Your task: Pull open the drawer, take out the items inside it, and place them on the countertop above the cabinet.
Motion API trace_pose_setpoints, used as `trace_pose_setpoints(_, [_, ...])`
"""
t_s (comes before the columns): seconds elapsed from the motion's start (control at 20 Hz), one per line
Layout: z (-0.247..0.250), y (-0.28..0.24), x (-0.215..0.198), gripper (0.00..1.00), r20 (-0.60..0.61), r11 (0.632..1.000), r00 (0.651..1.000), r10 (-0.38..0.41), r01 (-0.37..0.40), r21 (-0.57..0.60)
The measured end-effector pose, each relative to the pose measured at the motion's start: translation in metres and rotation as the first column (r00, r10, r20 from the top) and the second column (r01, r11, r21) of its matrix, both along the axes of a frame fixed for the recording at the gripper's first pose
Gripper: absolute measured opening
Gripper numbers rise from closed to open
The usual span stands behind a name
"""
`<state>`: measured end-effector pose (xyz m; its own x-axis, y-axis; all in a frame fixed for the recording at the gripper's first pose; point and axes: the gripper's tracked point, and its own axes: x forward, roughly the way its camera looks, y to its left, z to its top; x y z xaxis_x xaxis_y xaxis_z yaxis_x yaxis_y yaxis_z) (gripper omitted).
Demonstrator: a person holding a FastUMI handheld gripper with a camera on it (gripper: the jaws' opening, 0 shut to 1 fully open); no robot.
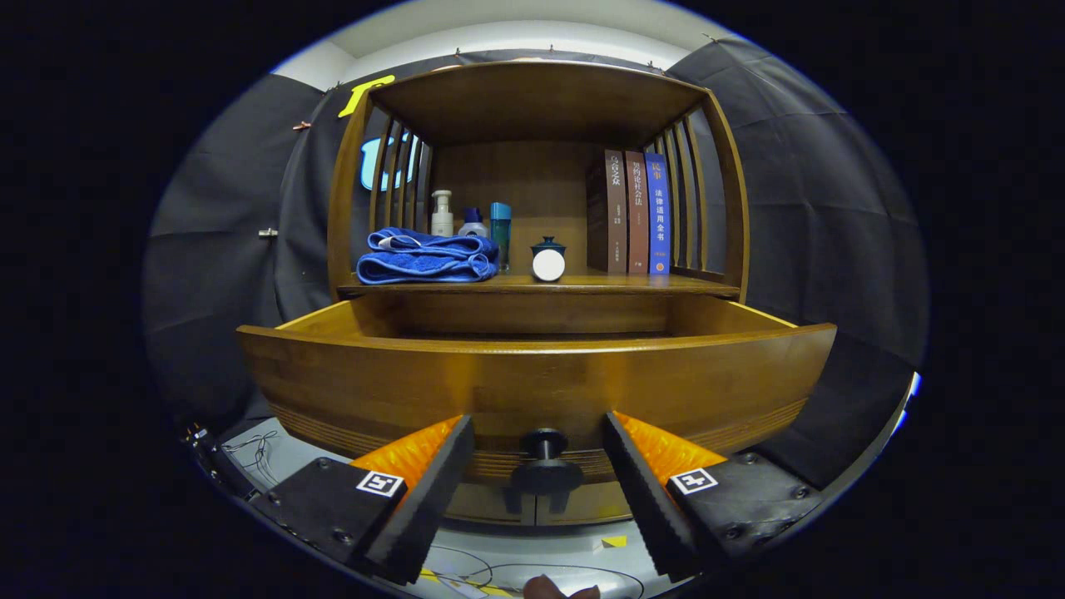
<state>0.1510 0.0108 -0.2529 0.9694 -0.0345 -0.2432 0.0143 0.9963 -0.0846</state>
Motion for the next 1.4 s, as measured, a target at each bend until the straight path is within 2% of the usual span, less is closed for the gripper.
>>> trace_pose_setpoints(0.75, [-0.021,0.003,0.097,1.00,-0.027,1.000,0.999,-0.018,0.018,0.020])
trace_pose_setpoints(1.4, [-0.031,0.003,0.139,1.00,-0.052,1.000,0.998,-0.026,0.027,0.010])
